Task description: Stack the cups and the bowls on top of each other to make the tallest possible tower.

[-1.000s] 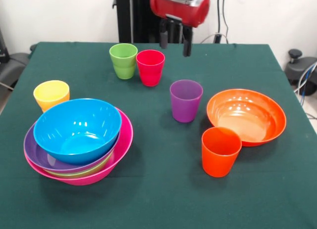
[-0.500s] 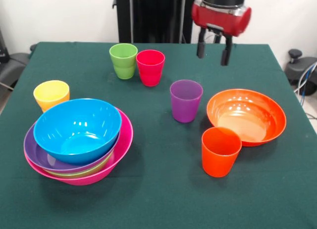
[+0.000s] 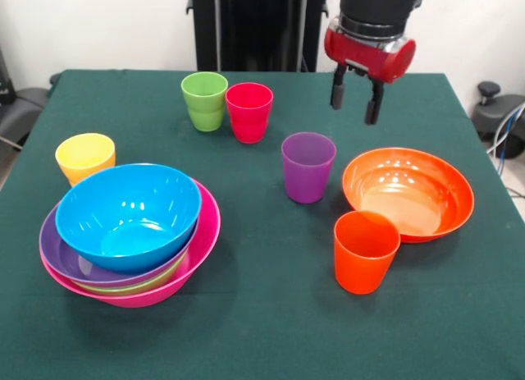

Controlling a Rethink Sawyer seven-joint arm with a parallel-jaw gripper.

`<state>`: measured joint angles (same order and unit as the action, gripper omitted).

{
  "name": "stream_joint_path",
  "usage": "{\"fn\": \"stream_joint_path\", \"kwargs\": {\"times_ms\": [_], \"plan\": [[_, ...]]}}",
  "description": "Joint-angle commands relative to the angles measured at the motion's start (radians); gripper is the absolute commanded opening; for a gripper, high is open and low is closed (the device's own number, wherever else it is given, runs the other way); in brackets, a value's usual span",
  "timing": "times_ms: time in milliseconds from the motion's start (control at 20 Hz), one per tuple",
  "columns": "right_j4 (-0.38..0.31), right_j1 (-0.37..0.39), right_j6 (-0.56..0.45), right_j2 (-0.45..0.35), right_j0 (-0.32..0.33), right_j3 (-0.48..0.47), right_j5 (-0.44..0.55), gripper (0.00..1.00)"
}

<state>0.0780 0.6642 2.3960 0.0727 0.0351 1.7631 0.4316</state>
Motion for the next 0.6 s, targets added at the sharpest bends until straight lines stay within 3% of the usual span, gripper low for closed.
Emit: {"fn": "stream_joint_path", "kwargs": {"times_ms": [50, 600], "plan": [[0.062, -0.064, 0.241, 0.020, -0.034, 0.065, -0.072, 1.00], [0.138, -0.109, 0.263, 0.007, -0.053, 0.114, -0.127, 1.00]]}}
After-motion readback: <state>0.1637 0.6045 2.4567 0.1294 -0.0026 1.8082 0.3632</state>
